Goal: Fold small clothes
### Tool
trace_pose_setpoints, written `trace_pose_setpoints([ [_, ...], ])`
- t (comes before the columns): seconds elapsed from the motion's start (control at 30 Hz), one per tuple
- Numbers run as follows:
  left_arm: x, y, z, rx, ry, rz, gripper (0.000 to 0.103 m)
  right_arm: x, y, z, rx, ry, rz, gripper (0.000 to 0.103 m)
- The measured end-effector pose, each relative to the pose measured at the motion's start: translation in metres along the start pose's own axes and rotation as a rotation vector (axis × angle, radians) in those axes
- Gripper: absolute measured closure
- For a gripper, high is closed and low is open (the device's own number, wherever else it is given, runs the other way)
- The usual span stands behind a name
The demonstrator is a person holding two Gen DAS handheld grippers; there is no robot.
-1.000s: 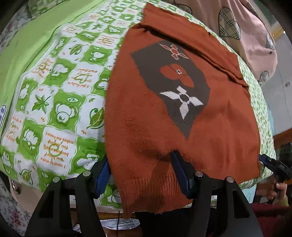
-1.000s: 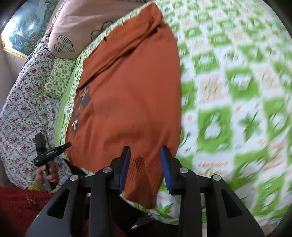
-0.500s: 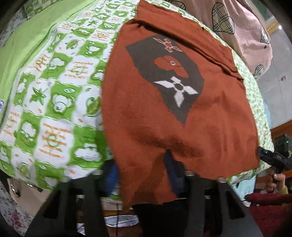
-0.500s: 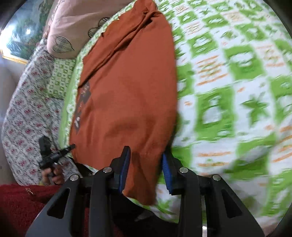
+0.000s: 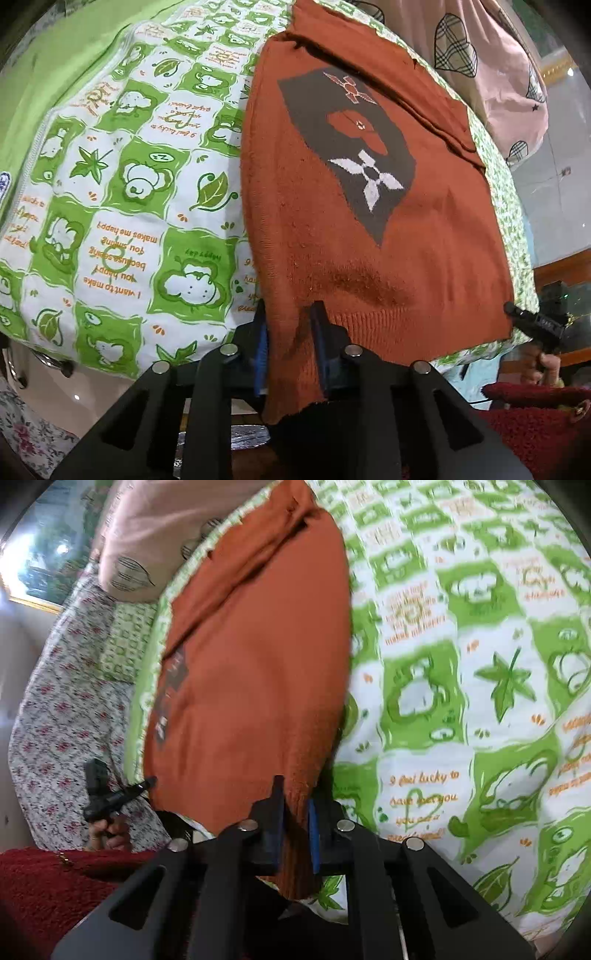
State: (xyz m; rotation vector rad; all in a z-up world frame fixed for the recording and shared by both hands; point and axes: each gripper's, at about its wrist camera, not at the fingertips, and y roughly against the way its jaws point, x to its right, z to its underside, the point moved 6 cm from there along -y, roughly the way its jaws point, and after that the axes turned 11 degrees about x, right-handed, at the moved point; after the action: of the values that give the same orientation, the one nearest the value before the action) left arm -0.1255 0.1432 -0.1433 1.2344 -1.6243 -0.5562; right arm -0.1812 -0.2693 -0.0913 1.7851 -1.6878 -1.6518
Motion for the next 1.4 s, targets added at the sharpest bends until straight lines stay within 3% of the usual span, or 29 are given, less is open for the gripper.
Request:
trace_pose_setpoints([
  [0.07,0.002,-0.003,-0.001,0.011,-0.008,0.006,0.085,-0.003,-0.001,0.001,-0.001,0.015,-0.007,0.086],
  [0.1,0.003,-0.003,-0.001,0.022,-0.020,0.005,0.093,-0.004,-0.002,0.002,-0.003,0.030,-0.005,0.087],
  [0.13,0.005,-0.002,-0.002,0.034,-0.033,0.007,0.097,-0.007,-0.003,0.003,-0.012,0.049,-0.007,0.093],
  [0.47,0.018,0.037,-0.029,0.191,0.061,0.124,0.099,-0.036,0.023,-0.018,0.059,0.046,-0.110,0.094],
  [0.77,0.048,0.053,-0.127,0.346,0.040,0.186,0.099,-0.079,0.031,-0.108,0.221,0.038,-0.201,0.094],
  [1.07,0.070,0.036,-0.252,0.480,0.042,0.228,0.099,-0.094,0.009,-0.212,0.345,0.059,-0.187,0.094],
  [1.2,0.077,0.015,-0.298,0.494,0.042,0.230,0.099,-0.094,-0.008,-0.255,0.375,0.070,-0.175,0.094],
  [1.4,0.081,-0.027,-0.341,0.463,0.039,0.221,0.099,-0.082,-0.038,-0.300,0.388,0.048,-0.146,0.094],
])
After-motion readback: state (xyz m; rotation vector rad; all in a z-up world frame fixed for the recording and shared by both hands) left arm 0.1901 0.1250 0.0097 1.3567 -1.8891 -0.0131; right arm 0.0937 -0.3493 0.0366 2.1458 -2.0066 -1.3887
